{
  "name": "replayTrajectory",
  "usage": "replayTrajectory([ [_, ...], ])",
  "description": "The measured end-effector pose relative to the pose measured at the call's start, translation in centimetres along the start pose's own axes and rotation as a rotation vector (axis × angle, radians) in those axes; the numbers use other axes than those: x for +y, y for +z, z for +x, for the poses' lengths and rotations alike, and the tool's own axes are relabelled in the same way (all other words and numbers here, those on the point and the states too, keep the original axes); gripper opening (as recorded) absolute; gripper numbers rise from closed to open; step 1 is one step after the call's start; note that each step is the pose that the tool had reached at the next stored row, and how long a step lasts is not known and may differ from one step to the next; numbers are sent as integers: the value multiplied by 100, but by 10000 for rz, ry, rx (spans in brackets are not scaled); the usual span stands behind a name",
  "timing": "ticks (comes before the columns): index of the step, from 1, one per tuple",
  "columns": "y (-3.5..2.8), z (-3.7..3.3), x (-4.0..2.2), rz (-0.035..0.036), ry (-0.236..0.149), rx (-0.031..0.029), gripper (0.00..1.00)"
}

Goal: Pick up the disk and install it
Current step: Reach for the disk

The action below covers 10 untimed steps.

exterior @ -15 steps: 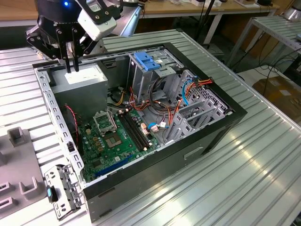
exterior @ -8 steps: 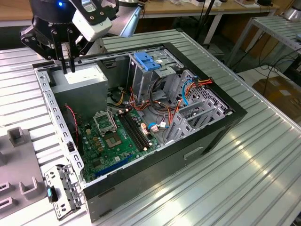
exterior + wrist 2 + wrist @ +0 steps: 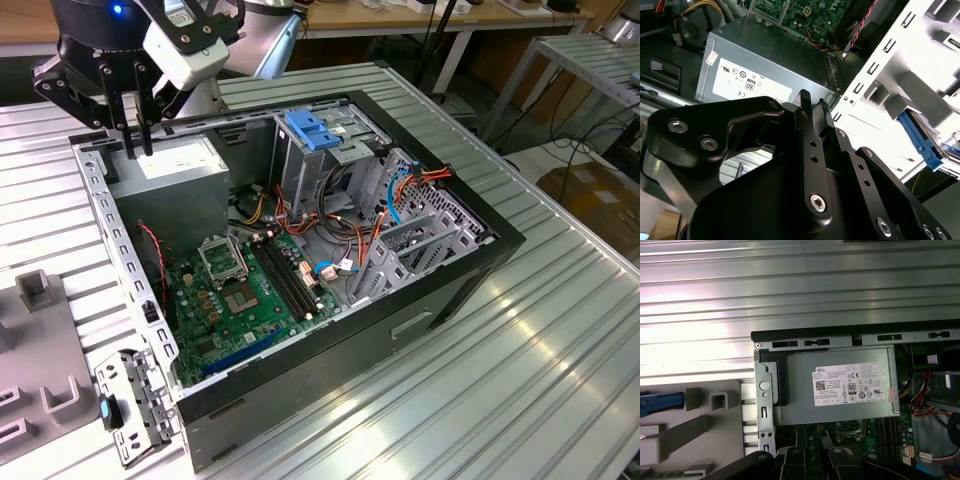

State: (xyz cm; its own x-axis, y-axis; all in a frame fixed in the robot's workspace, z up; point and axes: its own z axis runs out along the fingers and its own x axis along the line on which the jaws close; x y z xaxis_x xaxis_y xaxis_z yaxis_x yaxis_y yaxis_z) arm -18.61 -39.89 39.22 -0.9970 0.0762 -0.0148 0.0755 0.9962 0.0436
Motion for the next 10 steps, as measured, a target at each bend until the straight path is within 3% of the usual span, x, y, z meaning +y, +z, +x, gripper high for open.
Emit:
replayTrajectory([
  [10,2,90,-7,1,0,15,24],
])
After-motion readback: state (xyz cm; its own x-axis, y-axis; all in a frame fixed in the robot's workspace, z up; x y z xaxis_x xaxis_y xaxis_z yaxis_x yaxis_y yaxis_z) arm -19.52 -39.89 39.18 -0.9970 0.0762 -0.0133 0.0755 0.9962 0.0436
